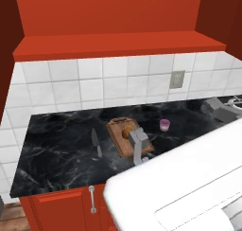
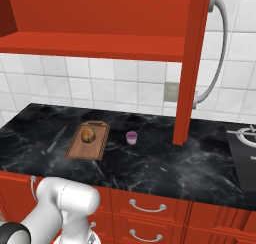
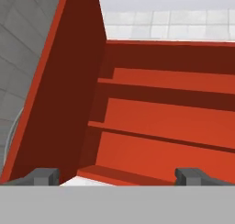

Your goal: Pick the bread, place it on the cutting board, pick the jam, place it on the counter, and close the cabinet.

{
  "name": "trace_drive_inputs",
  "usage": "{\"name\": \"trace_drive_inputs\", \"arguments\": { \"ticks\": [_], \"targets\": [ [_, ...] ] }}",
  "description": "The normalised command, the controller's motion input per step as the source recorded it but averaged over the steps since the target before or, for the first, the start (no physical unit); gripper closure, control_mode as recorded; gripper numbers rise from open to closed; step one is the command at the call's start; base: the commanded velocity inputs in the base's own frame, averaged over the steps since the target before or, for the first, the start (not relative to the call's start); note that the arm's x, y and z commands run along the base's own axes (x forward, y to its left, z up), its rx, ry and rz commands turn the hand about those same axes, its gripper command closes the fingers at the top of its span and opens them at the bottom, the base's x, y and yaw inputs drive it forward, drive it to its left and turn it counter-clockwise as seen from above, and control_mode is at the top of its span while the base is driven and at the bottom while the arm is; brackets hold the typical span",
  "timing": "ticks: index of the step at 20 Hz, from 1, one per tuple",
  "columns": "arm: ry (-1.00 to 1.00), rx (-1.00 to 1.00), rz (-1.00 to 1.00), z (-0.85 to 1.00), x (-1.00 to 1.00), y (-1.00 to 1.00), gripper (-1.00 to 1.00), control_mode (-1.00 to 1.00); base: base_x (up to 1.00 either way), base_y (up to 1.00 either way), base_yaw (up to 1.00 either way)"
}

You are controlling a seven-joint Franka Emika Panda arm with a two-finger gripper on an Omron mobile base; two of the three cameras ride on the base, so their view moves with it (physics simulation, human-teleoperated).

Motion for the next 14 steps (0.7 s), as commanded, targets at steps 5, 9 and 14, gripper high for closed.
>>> {"name": "trace_drive_inputs", "arguments": {
  "ticks": [5,9,14],
  "targets": [
    [0.00,0.00,0.10,0.00,0.00,0.11,-1.00,-1.00,0.00,0.00,0.00],
    [0.00,0.00,0.09,0.00,0.00,0.15,-1.00,-1.00,0.00,0.00,0.00],
    [0.00,0.00,0.06,0.00,0.00,0.28,-1.00,-1.00,0.00,0.00,0.00]
  ]
}}
